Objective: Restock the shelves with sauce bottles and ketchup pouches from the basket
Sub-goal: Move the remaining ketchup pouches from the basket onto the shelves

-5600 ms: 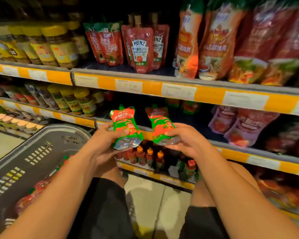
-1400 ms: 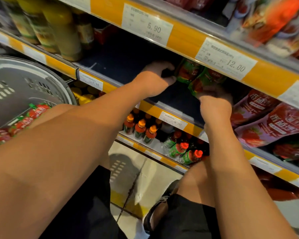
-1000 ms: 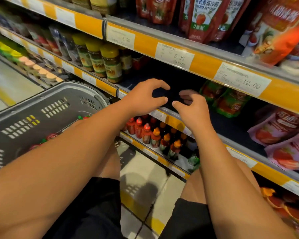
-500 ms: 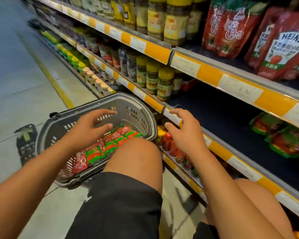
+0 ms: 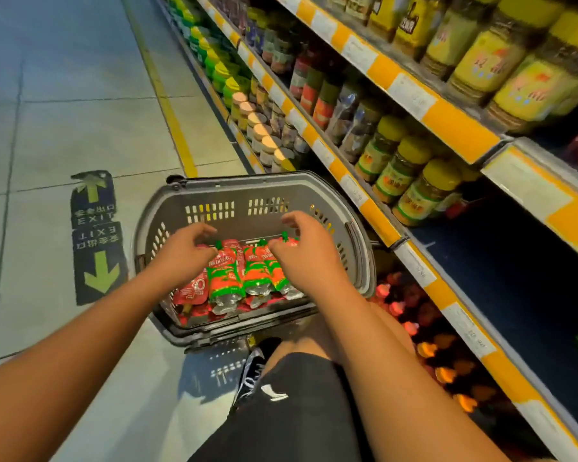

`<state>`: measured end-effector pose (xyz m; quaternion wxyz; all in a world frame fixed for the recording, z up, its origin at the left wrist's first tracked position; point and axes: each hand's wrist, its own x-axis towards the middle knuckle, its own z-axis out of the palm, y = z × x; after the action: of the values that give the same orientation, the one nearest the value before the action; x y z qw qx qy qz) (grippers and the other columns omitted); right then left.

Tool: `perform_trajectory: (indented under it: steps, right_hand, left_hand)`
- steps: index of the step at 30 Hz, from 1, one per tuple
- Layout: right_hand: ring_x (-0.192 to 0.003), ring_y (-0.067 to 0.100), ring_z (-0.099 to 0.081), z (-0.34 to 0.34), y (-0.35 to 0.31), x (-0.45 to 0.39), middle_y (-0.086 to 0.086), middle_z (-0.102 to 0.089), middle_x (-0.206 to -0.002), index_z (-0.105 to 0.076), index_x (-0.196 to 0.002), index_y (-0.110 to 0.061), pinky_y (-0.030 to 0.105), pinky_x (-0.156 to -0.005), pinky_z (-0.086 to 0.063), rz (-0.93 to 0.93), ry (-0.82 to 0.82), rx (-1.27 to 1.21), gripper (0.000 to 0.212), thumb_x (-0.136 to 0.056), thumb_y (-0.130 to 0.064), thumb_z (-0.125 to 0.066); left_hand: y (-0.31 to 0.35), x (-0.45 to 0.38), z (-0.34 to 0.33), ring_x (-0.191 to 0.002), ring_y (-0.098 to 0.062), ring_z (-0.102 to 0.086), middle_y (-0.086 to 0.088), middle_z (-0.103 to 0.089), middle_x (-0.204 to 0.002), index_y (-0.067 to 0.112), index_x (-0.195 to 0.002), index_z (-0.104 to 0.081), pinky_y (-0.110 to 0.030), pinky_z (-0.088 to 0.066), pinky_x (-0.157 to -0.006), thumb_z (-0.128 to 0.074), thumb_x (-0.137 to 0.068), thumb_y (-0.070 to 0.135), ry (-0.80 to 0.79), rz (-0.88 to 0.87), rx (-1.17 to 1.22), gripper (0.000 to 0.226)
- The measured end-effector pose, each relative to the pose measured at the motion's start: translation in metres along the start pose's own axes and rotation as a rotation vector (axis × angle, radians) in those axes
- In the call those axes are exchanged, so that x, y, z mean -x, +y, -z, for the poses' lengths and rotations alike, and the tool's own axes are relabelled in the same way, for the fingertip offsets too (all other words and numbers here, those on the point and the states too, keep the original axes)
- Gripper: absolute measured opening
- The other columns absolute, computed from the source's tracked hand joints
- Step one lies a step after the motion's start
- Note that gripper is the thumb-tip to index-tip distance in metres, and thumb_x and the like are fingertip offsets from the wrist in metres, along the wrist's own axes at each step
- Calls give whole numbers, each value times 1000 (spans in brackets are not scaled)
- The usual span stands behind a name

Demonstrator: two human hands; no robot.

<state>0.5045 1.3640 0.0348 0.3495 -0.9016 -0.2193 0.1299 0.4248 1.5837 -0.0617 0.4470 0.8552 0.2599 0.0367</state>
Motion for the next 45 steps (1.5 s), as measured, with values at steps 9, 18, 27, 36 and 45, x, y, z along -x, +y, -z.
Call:
perform_trajectory:
  steps: [9,18,27,36,45]
  right_hand:
    - [-86,21,-61,-56,35,-58,11,-63,-108,-59,-116,-13,37,-72,-52,-284,-150,65,28,-90,-16,-68]
    - [-90,30,-59,-60,108,-108,12,-62,-100,-54,-105,-9,35,-70,-44,-504,-215,156,24,-87,-15,-69]
    - [-85,29,-58,-82,158,-148,14,-61,-93,-61,-103,-6,38,-72,-46,-550,-241,225,20,-87,-17,-68]
    - [-111,37,-64,-96,180,-166,19,-69,-117,-66,-113,-7,49,-102,-49,-563,-430,429,30,-94,-31,-63]
    - [-123,37,-55,-99,179,-170,19,-61,-129,-55,-129,-8,45,-107,-47,-550,-502,510,41,-95,-32,-61]
  left_hand:
    - [-30,-47,-47,-79,-19,-68,-1,-64,-104,19,-133,-56,-38,-59,-69,-70,-91,22,-115,229,-72,45]
    - [-52,-79,-82,-88,-27,-64,-13,-65,-104,4,-123,-57,-33,-48,-65,-68,-88,18,-124,430,-44,40]
    - [-55,-90,-105,-120,-36,-59,-17,-59,-134,7,-140,-49,-42,-53,-96,-64,-93,23,-254,500,-193,52]
    - [-62,-92,-119,-121,-39,-55,-20,-53,-136,15,-140,-47,-46,-53,-95,-68,-86,14,-227,531,-234,58]
    - [-63,-90,-124,-122,-41,-50,-21,-48,-132,21,-135,-45,-50,-52,-96,-69,-83,7,-266,542,-328,59]
